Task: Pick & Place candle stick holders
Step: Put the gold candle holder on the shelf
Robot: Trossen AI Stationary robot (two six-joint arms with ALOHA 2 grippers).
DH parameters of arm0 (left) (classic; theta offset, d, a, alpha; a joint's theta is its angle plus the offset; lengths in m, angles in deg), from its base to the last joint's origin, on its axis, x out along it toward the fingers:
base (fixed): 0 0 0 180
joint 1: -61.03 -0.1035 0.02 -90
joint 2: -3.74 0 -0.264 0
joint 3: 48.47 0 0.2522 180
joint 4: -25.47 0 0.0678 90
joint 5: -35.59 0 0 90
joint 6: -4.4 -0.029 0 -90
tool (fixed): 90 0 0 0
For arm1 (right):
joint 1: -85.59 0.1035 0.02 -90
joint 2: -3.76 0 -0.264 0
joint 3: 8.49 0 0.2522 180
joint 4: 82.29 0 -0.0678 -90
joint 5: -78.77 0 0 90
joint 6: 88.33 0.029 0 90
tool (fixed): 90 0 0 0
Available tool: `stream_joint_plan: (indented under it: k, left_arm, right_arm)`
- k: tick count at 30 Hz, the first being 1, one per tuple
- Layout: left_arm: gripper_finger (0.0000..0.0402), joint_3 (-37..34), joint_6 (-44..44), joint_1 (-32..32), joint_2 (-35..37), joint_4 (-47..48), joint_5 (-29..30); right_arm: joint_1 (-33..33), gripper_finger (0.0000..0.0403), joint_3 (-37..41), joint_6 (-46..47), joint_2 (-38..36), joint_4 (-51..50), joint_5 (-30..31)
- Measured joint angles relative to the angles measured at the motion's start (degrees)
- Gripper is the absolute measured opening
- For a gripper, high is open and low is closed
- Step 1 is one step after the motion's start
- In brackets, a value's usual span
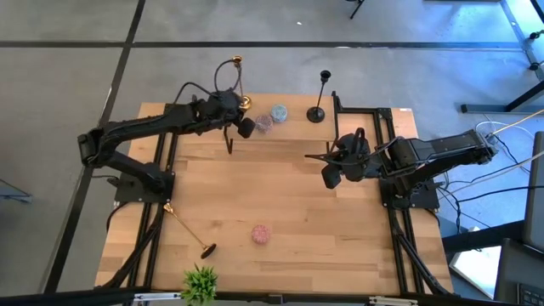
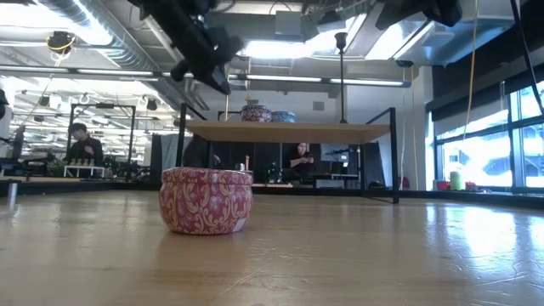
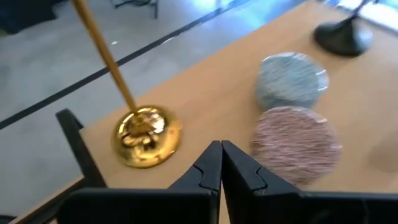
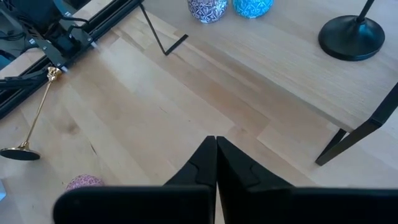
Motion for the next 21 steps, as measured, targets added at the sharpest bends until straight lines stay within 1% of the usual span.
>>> stream_joint_plan:
  k: [4, 9, 13, 17, 21]
  left_arm:
    - [0.0002, 0.00, 1.67, 1.36, 3.83, 0.30, -2.31]
    - [0.0002, 0.00, 5.05, 3.79, 8.36, 0.43, -4.90]
    - [0.0002, 0.00, 8.19, 6.62, 10.77, 1.19, -8.85]
    - [0.0002, 0.00, 13.05, 11.32, 11.88, 2.15, -11.75]
    - [0.0002, 0.00, 18.65, 18.41, 11.87, 2.12, -12.88]
  right_arm:
    - [-0.01, 0.0004, 0.00, -0.04, 0.00, 0.00, -0.81]
    - [0.00, 0.0004, 0.00, -0.22, 0.00, 0.43, -4.49]
    - [0.42, 0.0004, 0.00, -1.45, 0.00, 1.71, -8.26]
    - [1.82, 0.0004, 0.00, -4.00, 0.00, 3.55, -12.87]
    - [4.48, 0.0004, 0.00, -5.30, 0.00, 4.91, -15.94]
